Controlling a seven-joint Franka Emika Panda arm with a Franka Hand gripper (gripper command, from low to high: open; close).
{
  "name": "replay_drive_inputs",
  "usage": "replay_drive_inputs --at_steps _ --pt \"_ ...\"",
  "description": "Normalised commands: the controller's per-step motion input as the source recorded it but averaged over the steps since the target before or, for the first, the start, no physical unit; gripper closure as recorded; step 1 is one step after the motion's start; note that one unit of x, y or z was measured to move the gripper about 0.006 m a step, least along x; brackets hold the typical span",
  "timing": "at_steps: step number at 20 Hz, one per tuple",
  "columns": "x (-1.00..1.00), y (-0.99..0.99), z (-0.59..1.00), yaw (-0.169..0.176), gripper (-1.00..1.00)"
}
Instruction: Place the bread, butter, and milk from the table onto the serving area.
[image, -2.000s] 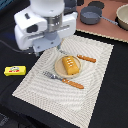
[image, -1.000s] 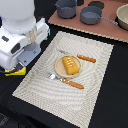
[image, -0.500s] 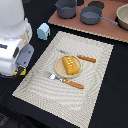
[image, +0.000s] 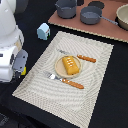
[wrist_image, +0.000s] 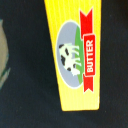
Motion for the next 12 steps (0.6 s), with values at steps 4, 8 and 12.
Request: replay_drive_inputs --at_steps 4,8,12 --pt "-0.45 0.0 -0.35 0.066 -1.0" --pt "-0.12 0.0 -0.23 0.025 -1.0" --pt "0.0 0.0 -0.14 0.0 1.0"
